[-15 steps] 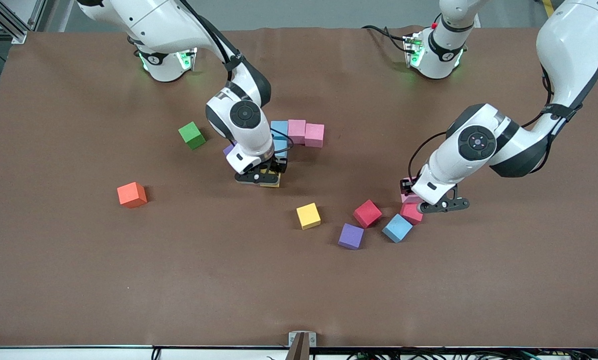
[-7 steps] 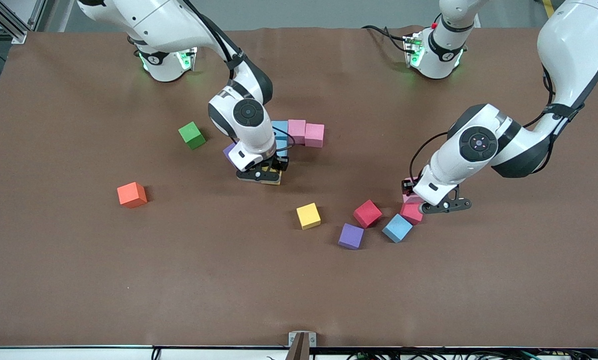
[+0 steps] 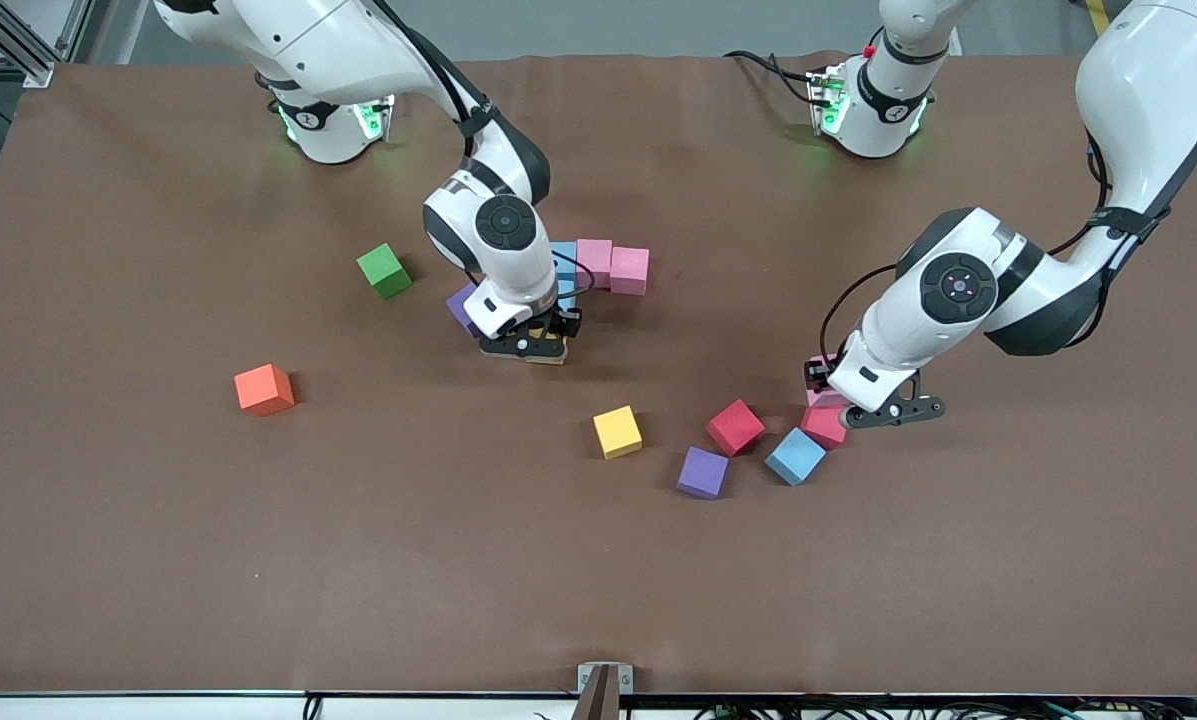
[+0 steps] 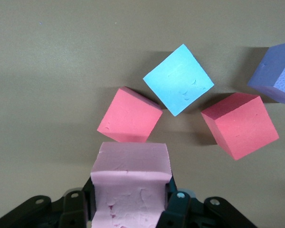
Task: Arrange 11 blocks into digit 3
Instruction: 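Carry the yellow cube to the cube row and lower it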
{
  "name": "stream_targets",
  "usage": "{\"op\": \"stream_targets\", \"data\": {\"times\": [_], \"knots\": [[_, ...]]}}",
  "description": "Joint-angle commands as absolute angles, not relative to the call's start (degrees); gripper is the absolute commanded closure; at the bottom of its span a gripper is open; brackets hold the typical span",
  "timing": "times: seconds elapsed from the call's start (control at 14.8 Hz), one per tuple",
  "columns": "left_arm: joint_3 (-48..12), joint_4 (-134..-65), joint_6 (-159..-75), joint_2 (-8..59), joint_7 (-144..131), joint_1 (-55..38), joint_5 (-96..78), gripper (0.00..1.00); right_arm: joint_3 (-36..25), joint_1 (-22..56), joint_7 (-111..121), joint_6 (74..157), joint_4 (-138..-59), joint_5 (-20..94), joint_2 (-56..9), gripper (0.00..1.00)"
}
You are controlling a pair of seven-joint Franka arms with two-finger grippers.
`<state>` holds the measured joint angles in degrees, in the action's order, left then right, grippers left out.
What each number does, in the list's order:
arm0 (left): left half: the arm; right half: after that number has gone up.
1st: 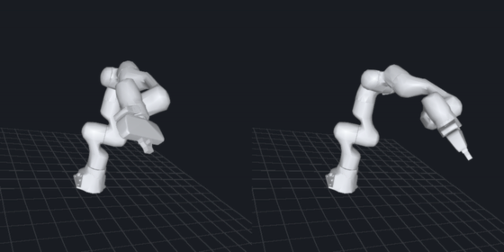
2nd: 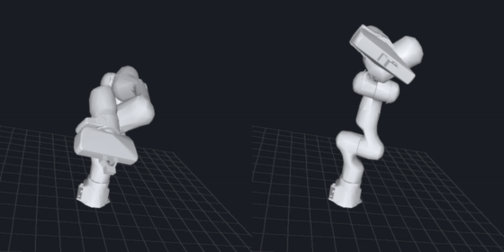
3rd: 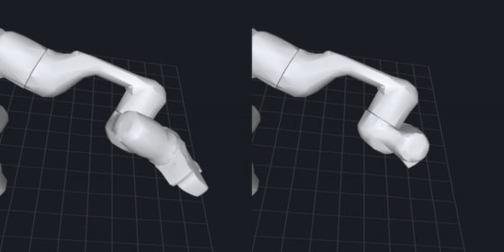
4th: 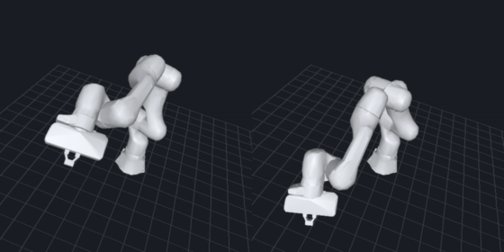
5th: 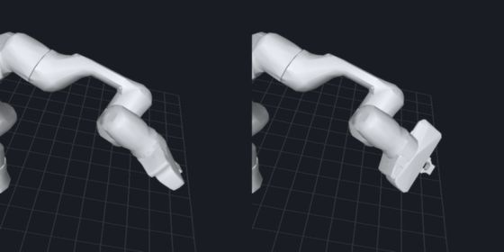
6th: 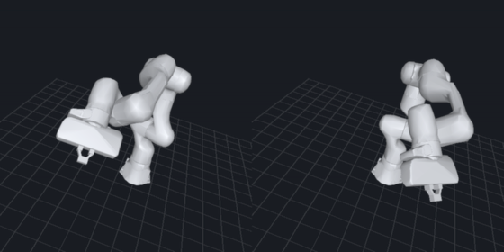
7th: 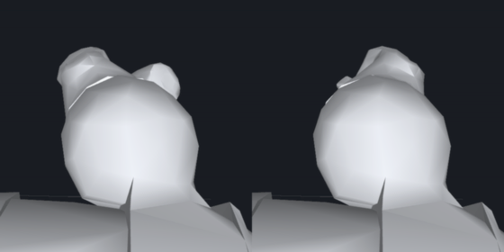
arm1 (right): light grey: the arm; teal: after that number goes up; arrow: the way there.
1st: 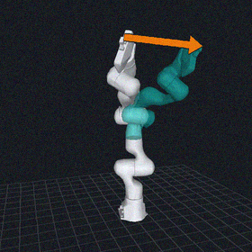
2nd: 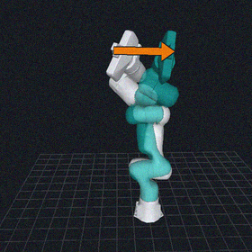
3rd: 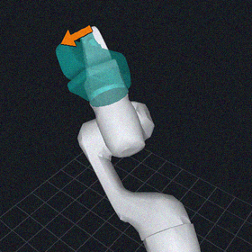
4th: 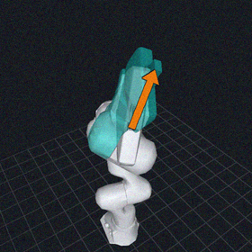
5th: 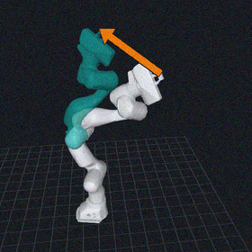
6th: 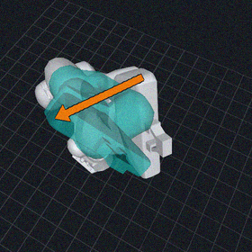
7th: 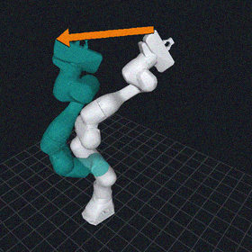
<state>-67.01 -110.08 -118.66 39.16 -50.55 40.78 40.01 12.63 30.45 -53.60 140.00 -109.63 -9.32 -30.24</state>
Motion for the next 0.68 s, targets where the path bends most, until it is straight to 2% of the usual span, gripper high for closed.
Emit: {"op": "stream_targets", "data": {"times": [0.0, 0.61], "knots": [[-67.24, -110.04, -117.51, 37.71, -52.90, 39.91, 38.85, 0.52, 12.13, 31.20, -55.02, 140.10, -110.39, -10.90, -29.71, 0.98], [-67.24, -110.57, -116.46, 37.88, -61.16, 35.34, 39.29, 0.52, 12.13, 31.46, -55.19, 140.36, -110.13, -11.16, -30.41, 0.98]]}}
